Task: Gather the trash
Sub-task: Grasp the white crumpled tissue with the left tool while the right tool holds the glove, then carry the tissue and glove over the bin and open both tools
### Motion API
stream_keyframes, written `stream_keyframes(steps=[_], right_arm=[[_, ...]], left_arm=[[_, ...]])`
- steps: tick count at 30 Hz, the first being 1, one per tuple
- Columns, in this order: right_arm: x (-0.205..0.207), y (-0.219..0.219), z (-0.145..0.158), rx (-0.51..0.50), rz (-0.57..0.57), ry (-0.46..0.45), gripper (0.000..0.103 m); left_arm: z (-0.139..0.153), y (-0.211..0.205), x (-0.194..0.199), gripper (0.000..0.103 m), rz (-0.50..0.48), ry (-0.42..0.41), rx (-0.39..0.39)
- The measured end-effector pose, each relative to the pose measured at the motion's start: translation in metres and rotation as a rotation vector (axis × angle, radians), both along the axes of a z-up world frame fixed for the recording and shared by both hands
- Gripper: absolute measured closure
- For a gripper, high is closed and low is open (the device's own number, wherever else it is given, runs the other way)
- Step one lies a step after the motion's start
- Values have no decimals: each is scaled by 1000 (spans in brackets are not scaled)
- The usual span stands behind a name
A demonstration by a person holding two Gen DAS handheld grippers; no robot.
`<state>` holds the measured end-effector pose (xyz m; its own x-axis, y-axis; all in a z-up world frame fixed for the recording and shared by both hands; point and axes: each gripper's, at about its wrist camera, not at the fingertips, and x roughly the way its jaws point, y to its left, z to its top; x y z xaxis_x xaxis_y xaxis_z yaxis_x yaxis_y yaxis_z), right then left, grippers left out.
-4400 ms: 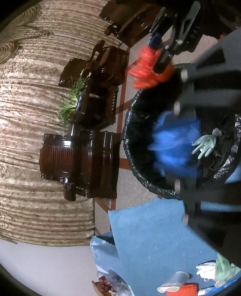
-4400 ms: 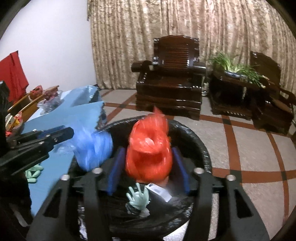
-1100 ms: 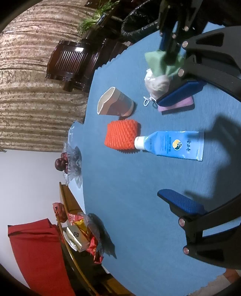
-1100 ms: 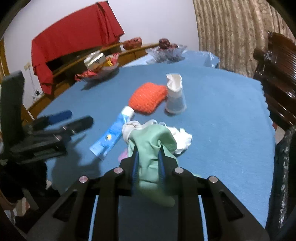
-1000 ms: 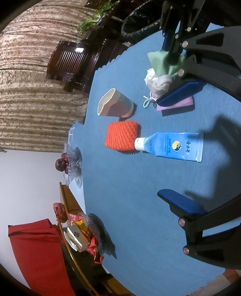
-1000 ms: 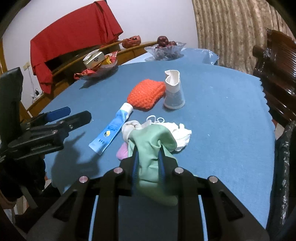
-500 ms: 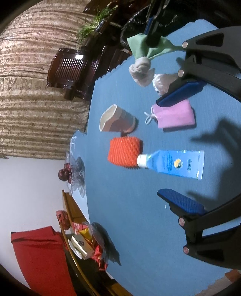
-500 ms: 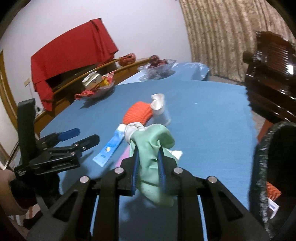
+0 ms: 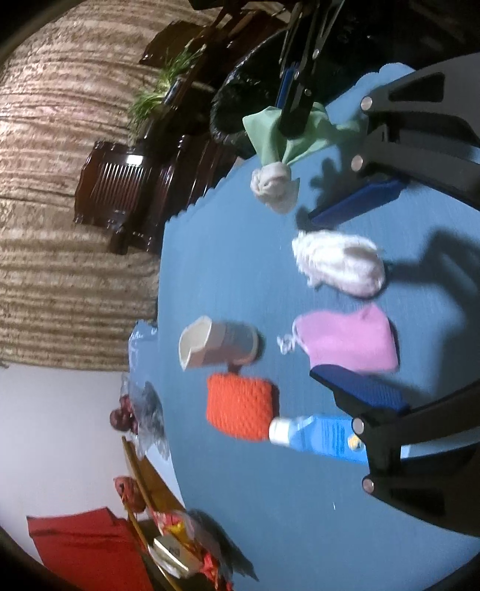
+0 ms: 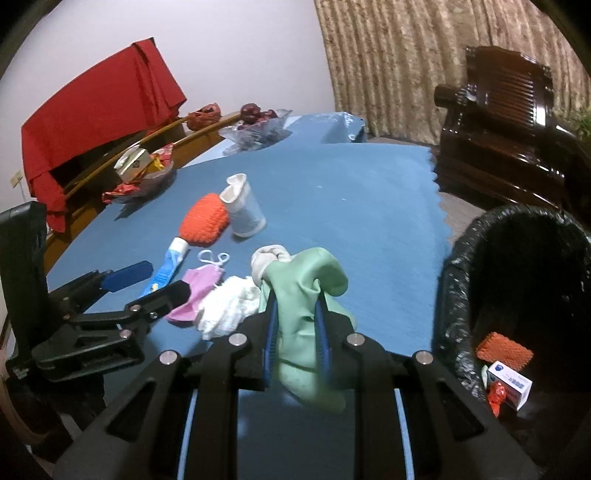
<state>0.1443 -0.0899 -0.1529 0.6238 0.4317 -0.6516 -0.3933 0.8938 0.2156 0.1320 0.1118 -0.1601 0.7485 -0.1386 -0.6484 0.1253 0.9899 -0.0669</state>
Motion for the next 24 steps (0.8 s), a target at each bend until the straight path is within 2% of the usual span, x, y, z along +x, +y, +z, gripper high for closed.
stream_keyframes(steps=[9, 11, 13, 16, 24], right_arm=[[5, -11, -6, -3, -21, 13, 85], [5, -11, -7, -5, -19, 14, 85], [5, -12, -7, -5, -18, 16, 85], [4, -12, -5, -5, -15, 9, 85], [-4, -20, 19, 2, -29, -48, 85]], left_arm=[[-24, -29, 19, 49, -46, 53, 25], [-30, -33, 21, 59, -55, 72, 34], [-35, -38, 20, 73, -56, 82, 57], [-34, -38, 20, 82, -52, 75, 70], [2, -34, 10, 84, -41, -2, 38]])
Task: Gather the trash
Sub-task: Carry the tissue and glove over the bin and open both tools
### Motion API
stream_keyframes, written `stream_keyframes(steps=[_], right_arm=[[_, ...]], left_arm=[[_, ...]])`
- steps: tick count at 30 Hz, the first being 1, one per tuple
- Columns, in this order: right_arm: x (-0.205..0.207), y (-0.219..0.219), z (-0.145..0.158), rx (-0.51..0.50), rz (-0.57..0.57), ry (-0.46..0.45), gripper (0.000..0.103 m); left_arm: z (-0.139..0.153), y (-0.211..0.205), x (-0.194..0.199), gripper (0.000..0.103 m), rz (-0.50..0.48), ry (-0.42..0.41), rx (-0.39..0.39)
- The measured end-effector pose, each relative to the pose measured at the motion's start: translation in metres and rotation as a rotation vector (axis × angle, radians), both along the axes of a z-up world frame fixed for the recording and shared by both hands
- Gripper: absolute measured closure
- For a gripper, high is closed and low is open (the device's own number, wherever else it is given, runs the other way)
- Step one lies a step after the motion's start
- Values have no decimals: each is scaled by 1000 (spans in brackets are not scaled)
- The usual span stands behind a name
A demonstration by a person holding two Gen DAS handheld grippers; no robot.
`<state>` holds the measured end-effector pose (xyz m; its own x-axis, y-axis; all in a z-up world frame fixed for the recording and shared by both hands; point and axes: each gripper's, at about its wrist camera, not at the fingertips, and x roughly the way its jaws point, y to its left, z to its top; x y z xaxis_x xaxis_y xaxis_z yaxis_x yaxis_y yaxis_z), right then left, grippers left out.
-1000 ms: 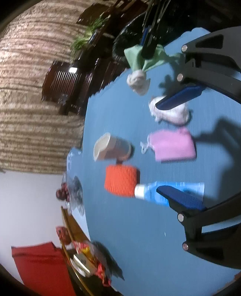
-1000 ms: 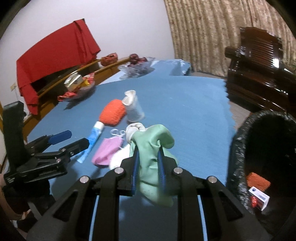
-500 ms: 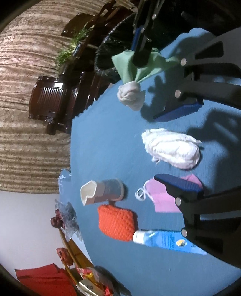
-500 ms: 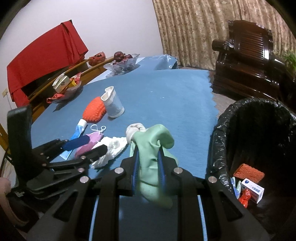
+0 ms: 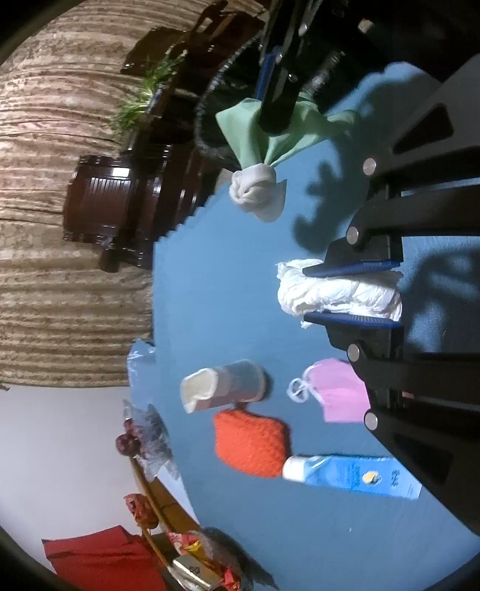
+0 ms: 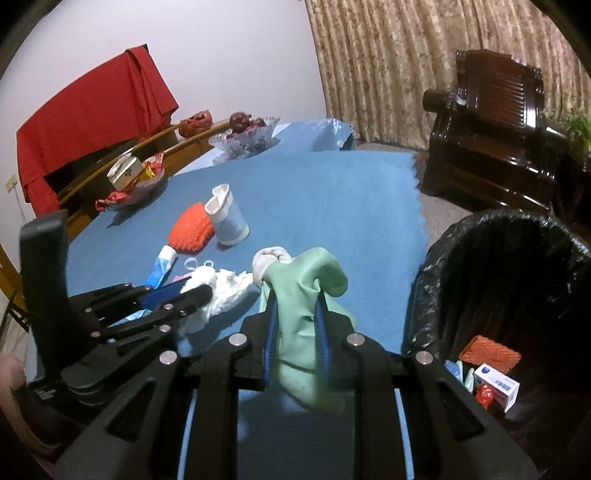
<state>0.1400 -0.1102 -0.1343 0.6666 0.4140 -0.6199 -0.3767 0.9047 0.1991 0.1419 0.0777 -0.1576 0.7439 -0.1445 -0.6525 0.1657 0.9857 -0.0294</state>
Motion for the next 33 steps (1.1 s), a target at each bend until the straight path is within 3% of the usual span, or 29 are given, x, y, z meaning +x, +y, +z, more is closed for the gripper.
stream_keyframes(steps=[9, 19, 27, 33], right_arm=[[-9, -32, 40, 3, -67, -83, 85], [-24, -102, 67, -23, -207, -148, 85], [-32, -168, 69, -61, -339, -154, 85], [-28, -210, 49, -92, -411, -123, 85]], left_arm=[[48, -22, -4, 84, -34, -79, -23], [77, -89, 10, 85, -162, -136, -75], [82, -160, 25, 85, -279, -144, -99], [73, -213, 38, 85, -351, -117, -95]])
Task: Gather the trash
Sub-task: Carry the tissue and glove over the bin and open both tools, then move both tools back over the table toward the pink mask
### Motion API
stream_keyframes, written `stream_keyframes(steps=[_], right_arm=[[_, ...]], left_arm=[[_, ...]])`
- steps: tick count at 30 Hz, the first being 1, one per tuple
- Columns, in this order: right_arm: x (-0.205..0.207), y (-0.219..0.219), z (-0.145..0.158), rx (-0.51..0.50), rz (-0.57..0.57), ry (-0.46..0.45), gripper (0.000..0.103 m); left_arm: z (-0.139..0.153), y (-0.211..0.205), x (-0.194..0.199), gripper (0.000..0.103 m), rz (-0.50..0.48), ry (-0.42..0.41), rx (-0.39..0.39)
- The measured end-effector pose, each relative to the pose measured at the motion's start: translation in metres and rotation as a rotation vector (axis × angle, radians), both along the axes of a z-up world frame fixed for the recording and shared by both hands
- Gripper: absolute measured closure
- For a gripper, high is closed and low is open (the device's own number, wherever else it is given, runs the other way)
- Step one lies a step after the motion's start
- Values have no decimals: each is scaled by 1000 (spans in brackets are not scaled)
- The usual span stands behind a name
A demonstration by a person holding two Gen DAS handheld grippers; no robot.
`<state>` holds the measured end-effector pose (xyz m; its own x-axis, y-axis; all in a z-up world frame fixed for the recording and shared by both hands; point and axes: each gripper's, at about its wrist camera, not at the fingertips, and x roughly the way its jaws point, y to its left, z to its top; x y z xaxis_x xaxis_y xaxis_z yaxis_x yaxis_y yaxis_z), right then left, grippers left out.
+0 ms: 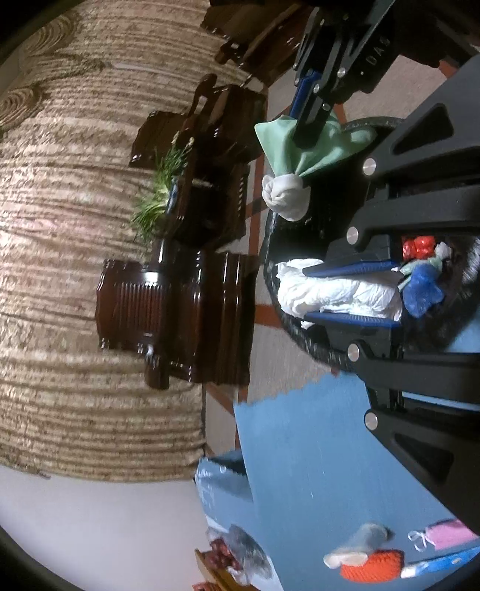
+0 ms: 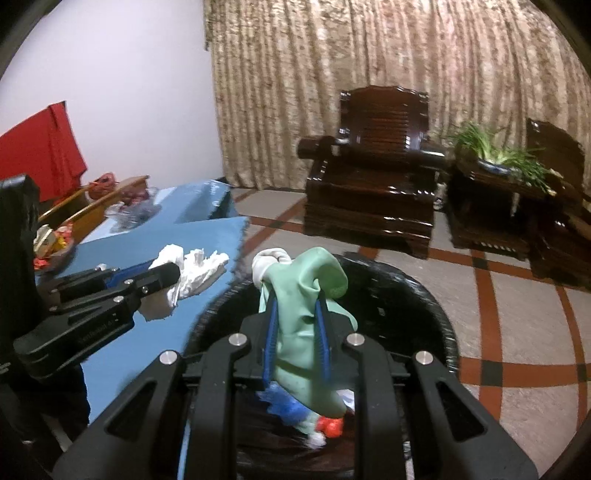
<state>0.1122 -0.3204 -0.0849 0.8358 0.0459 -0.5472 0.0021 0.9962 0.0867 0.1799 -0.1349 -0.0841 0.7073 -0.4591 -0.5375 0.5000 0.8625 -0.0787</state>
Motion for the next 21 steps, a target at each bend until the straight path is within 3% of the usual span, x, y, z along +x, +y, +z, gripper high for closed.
stream_keyframes(steps=[6, 8, 10, 12, 14, 17, 21], right_arm=[[9, -19, -22, 4, -35, 35, 83], [10, -24, -29, -6, -59, 47, 68], [9, -28, -33, -16, -85, 53, 59], [4, -31, -34, -16, -108, 48, 43], [-2, -31, -32, -27, -133, 30, 16], [-15, -25, -24, -19, -136, -11, 6], [-26, -12, -10, 7, -122, -49, 5]], left_arm=[[-10, -31, 8, 83, -56, 20, 11], [-14, -36, 13, 74, -80, 50, 2], [-18, -35, 17, 38, -79, 78, -9], [-17, -29, 16, 35, -70, 79, -22], [-14, -19, 14, 30, -55, 74, -19], [-5, 1, 7, 24, -26, 42, -18], [5, 35, -9, 14, 32, 10, -17]])
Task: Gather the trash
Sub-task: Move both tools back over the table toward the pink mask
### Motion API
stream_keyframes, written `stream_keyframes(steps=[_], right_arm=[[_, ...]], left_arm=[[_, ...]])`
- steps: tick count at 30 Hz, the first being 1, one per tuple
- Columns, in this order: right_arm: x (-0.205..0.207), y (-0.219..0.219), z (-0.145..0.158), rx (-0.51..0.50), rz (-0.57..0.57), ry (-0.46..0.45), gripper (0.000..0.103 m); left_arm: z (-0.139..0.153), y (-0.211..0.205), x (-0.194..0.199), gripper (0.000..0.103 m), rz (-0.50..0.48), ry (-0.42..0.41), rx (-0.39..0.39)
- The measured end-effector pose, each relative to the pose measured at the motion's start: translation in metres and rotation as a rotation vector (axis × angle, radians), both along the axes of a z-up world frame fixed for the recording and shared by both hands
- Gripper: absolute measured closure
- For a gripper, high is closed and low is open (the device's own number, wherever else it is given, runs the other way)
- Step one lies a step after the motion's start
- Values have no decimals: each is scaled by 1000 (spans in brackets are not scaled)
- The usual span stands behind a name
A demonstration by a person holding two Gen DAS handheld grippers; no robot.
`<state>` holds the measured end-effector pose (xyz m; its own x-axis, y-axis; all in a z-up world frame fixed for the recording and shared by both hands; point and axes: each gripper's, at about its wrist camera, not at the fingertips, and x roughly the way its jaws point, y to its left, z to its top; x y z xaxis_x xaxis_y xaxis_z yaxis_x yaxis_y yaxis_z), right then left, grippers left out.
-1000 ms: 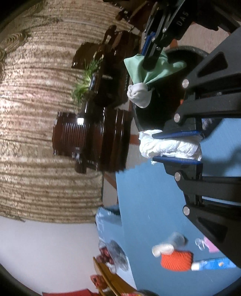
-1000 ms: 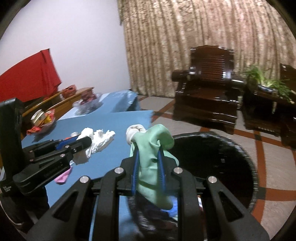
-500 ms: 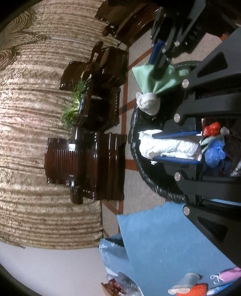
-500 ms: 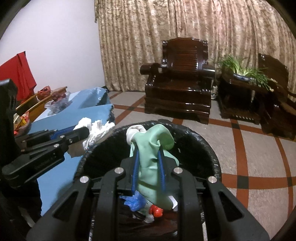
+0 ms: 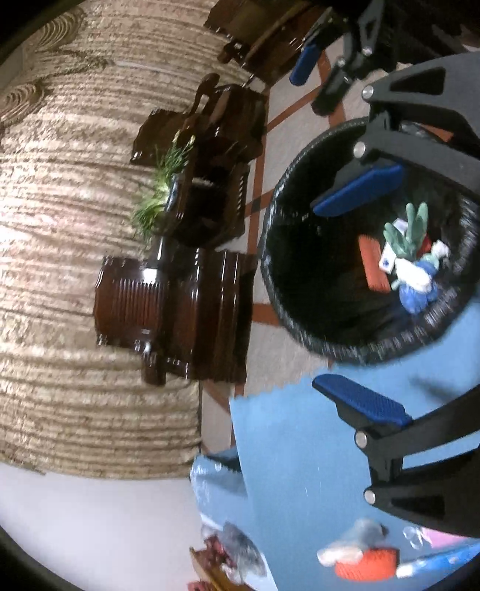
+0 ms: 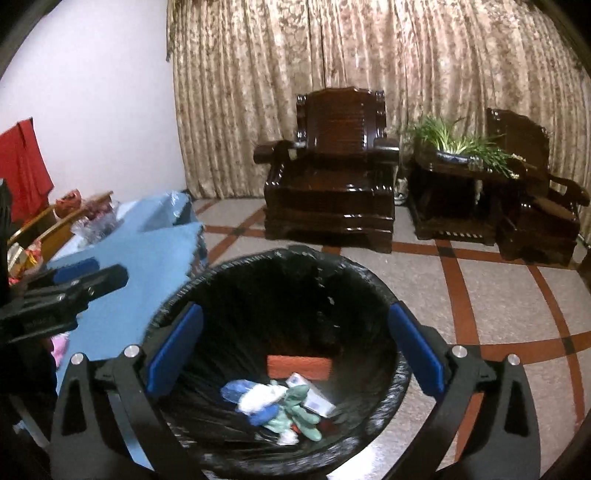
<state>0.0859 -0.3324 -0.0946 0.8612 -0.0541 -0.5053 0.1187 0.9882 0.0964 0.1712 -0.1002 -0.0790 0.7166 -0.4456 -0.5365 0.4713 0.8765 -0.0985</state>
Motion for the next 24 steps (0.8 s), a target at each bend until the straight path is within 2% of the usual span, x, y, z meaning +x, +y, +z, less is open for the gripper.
stream_keyframes(steps=[3, 9, 19, 24], right_arm=[[-5, 19, 9, 11, 43, -23, 5], [-1, 76, 20, 2, 155, -38, 5], [18, 172, 12, 10, 322, -2, 5], [26, 216, 6, -5, 394, 7, 5]], left_arm=[[4, 31, -15, 11, 54, -13, 4], [7, 92, -40, 10, 163, -20, 29], [7, 196, -68, 10, 377, -32, 56], [1, 235, -75, 10, 449, -29, 66]])
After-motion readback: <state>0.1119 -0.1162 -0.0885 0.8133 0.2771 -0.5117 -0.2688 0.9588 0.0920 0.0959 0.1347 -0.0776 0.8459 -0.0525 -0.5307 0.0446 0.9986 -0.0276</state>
